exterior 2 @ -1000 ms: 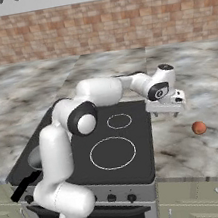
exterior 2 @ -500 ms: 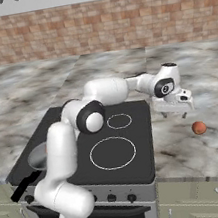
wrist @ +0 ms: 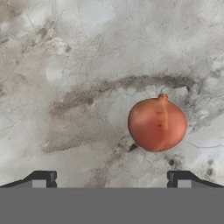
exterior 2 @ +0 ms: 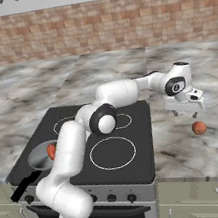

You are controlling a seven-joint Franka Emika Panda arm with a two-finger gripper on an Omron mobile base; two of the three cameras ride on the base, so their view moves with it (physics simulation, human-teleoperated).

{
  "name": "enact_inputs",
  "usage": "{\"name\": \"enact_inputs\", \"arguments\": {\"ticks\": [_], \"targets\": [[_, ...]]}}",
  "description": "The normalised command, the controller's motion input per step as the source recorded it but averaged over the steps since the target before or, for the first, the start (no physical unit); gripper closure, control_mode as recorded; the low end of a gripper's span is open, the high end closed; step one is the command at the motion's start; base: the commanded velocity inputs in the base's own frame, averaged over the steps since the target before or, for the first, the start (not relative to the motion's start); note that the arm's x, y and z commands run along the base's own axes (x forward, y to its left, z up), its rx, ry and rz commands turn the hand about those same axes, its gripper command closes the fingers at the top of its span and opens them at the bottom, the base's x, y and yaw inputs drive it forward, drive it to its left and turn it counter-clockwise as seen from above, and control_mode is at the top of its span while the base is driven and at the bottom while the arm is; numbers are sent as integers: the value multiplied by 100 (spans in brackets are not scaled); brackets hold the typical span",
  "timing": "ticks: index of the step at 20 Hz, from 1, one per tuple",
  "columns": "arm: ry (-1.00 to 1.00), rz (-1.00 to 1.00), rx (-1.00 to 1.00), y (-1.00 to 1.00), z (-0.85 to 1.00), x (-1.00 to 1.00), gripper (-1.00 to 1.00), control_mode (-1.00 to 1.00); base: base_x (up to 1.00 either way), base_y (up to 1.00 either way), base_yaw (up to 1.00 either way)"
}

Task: Put the sweet potato and onion in the pan. Then turn on the front left burner and set the heat to medium.

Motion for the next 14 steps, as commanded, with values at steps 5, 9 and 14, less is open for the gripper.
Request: {"name": "enact_inputs", "arguments": {"ticks": [5, 9, 14], "targets": [[0, -7, 0, -29, -3, 0, -100, -100, 0, 0, 0], [0, -7, 0, -24, -19, 0, -100, -100, 0, 0, 0], [0, -7, 1, -22, -40, 0, -100, -100, 0, 0, 0]]}}
